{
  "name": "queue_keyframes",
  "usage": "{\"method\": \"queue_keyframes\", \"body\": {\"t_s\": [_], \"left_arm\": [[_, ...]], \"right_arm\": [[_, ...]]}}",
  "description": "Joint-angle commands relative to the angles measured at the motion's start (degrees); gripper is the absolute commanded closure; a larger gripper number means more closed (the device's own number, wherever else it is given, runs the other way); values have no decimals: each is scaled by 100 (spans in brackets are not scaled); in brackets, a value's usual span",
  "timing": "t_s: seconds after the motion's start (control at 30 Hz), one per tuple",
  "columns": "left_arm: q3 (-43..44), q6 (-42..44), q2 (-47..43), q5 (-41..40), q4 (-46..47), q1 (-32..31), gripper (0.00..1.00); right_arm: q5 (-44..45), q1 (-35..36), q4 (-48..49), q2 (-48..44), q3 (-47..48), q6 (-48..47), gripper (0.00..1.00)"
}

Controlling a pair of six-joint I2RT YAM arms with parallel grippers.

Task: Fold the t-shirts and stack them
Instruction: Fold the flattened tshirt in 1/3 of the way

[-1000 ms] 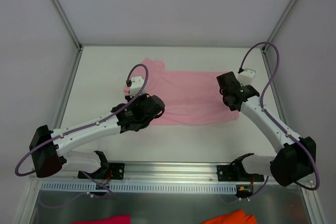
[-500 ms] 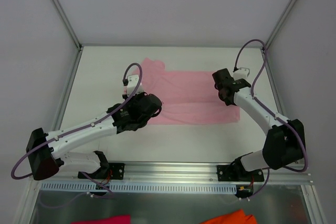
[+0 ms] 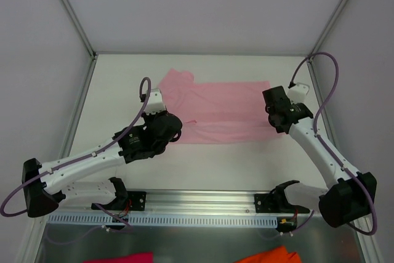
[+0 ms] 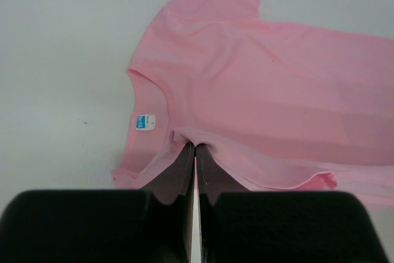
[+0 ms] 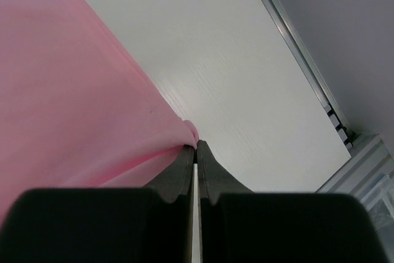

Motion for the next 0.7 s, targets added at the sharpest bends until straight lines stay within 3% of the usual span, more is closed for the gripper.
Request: {"method": "queue_keyframes", "body": {"t_s": [0.0,0.17,0.3,0.5,0.67], "left_arm": [[117,-455,-122,-222,-447,-295,100],[495,-1633,-8,-793,-1790,-928,100],[890,-3520,263,-1066,-3843,-1499,100],[1234,-5839,843,-1172,-5649,-2264,100],[1120,-6135,985,-1058,-5915,-2537,100]], "right_arm": [[147,-54,-260,-295,-106,31,99],[112,-45,-358,-471,-255,23,99],[42,-45,-393,-665,-370,-13,99],[-64,-45,-419,-867,-502,-56,99],[-64,-45,-437,-841,-537,-127,99]]}}
